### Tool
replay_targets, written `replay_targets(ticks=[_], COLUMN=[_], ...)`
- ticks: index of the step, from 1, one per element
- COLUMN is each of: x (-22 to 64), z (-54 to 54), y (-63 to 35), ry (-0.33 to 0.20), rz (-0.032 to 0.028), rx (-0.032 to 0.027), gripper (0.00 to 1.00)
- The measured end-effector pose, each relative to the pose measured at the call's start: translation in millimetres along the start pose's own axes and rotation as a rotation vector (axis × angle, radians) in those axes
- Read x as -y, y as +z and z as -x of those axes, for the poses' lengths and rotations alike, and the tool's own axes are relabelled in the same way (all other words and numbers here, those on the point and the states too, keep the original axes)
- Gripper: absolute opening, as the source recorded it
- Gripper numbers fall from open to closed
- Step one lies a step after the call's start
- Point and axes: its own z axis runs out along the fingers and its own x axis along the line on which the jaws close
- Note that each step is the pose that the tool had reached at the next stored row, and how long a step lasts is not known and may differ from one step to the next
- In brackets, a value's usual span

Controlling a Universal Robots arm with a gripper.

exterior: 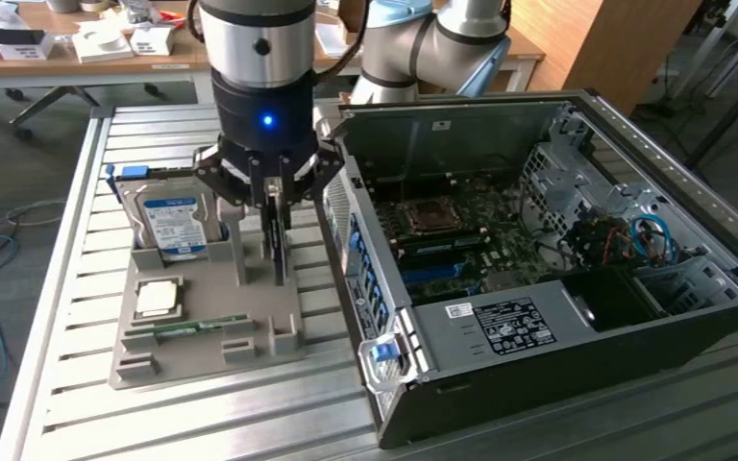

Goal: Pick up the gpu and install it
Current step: 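Pick up the gpu and move the gpu toward the slot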

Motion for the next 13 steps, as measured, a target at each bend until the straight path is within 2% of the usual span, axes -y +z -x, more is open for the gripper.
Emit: replay_targets(ticks=[13], x=[-2.2], z=[1.0], y=[-42.7], ry=[0.000], rz=[-0.0001], rx=[-0.0022], gripper=[0.26])
